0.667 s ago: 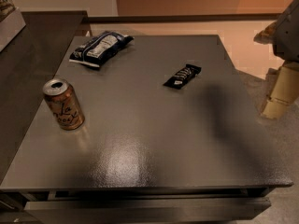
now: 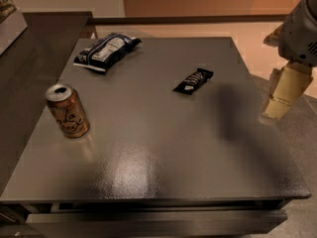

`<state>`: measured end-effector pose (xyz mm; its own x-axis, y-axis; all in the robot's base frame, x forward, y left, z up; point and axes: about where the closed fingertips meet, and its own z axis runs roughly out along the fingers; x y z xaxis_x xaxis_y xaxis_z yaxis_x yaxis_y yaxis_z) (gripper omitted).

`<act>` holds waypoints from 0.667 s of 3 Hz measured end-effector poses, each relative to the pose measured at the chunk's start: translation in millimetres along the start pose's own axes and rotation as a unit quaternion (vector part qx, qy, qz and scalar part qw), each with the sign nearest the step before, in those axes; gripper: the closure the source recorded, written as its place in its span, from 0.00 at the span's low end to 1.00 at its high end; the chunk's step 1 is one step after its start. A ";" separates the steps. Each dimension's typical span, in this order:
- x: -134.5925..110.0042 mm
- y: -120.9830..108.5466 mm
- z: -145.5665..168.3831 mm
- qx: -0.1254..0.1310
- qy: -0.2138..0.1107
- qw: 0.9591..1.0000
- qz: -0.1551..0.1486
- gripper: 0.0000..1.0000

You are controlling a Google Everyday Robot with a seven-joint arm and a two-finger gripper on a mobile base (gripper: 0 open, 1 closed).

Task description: Pick rxbar chocolate

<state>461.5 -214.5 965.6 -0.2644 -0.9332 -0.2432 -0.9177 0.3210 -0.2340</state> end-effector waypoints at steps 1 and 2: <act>-8.2 -17.8 28.3 -0.009 -0.026 0.999 0.027 0.00; -19.3 -30.5 63.1 -0.021 -0.060 0.997 0.053 0.00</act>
Offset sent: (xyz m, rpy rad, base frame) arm 0.0893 0.0337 -0.0821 0.2775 0.0166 -0.1012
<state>513.2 -196.1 918.1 -0.3258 -0.8671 -0.3767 -0.8988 0.4077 -0.1611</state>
